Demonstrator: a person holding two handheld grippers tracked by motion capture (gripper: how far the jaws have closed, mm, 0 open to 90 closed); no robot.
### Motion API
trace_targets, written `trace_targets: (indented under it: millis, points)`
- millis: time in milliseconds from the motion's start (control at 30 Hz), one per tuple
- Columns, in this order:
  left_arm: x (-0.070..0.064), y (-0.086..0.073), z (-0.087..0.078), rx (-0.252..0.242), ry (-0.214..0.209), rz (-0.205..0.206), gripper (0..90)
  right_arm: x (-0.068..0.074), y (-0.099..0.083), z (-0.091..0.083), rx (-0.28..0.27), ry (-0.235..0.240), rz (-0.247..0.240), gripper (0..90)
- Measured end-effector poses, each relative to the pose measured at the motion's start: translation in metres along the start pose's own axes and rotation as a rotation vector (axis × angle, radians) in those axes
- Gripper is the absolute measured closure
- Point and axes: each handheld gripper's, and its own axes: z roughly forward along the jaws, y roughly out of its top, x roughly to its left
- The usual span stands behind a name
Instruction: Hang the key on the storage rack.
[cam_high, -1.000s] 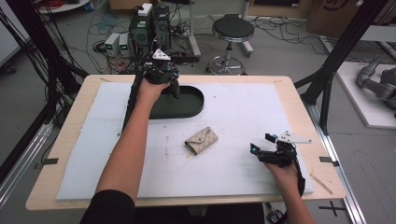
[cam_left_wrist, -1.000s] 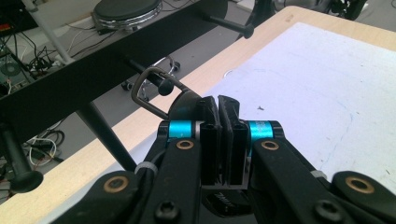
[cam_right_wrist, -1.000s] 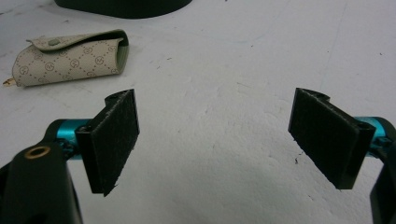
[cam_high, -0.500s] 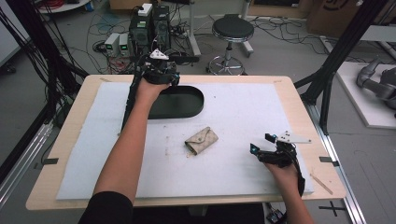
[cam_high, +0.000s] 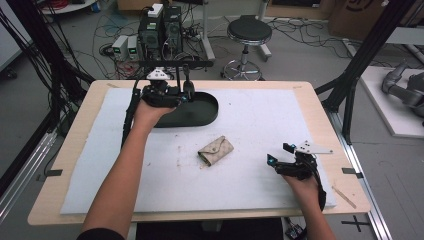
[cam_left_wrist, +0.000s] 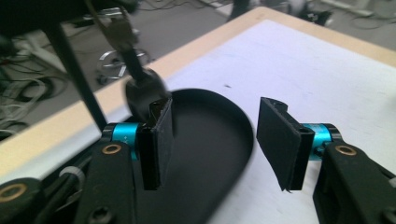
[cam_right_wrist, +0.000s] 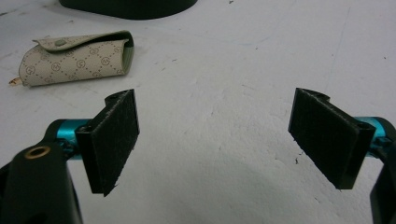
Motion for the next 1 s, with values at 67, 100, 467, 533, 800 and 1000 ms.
trace_targets:
  millis: [67,100,467,533,800,1000]
  points:
    - [-0.005,-0.008,-0.005,0.006,-0.011,0.016,42.5,0.000,0.000,0.000,0.000,-0.002,0.000,16.7]
    - [-0.008,-0.013,-0.009,0.001,-0.021,0.015,41.7,0.000,0.000,0.000,0.000,-0.003,0.001,16.7]
    - [-0.029,-0.061,-0.036,-0.012,-0.078,0.023,33.0,-0.001,-0.001,-0.001,0.002,-0.004,0.001,16.7]
    - [-0.035,-0.070,-0.040,-0.026,-0.083,0.010,31.3,-0.001,-0.001,0.000,0.006,-0.001,0.002,16.7]
    - [-0.055,-0.100,-0.053,-0.024,-0.087,0.030,27.5,-0.001,-0.001,0.001,0.008,-0.002,-0.004,16.7]
    - [-0.062,-0.120,-0.061,-0.033,-0.107,0.001,24.6,-0.003,-0.001,0.002,0.005,-0.007,0.003,16.7]
